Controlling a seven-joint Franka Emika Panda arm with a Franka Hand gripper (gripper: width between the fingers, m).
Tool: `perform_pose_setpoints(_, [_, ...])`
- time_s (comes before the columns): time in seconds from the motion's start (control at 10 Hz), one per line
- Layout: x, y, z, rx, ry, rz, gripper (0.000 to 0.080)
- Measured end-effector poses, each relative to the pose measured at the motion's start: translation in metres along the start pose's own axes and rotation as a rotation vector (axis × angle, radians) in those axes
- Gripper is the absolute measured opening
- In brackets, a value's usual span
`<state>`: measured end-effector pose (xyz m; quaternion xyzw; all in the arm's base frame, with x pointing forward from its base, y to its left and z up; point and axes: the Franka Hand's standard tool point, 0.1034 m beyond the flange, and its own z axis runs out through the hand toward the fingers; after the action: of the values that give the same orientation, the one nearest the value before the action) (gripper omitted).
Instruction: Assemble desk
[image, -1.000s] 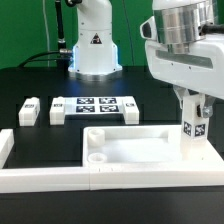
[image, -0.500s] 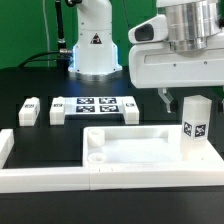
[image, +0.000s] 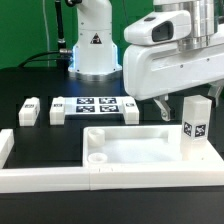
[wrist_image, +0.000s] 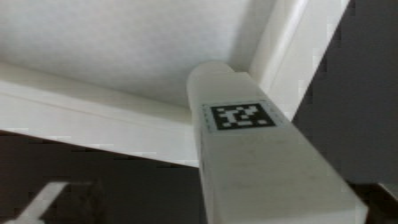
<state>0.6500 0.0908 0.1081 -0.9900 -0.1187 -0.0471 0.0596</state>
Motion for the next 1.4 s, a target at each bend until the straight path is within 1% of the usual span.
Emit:
perform_pose_setpoints(0.1, [0.0, 0.0, 0.0, -0.001, 0.0, 0.017, 0.055])
perform_pose_setpoints(0.2, [0.0, 0.0, 0.0, 0.0, 0.0, 0.038, 0.055])
perform_pose_setpoints(0.3, [0.0, 0.0, 0.0, 0.0, 0.0, 0.12, 0.0348])
perform_pose_setpoints(0.4, [0.0, 0.0, 0.0, 0.0, 0.002, 0.186, 0.0289])
perform_pose_setpoints(0.7, [0.001, -0.001, 0.0, -0.001, 0.002, 0.412, 0.029])
perform_pose_setpoints(0.8, [0.008, -0.005, 0.002, -0.007, -0.008, 0.571, 0.029])
perform_pose_setpoints(0.9, [0.011, -0.003, 0.001, -0.021, -0.025, 0.665, 0.029])
perform_pose_setpoints(1.0, [0.005, -0.001, -0.002, -0.015, -0.003, 0.777, 0.029])
perform_pose_setpoints(1.1, [0.002, -0.002, -0.002, -0.007, -0.009, 0.91, 0.029])
perform_pose_setpoints(1.3, [0.001, -0.007, -0.001, -0.012, -0.033, 1.198, 0.029])
perform_pose_setpoints(1.4, [0.001, -0.008, 0.001, -0.007, -0.026, 1.303, 0.029])
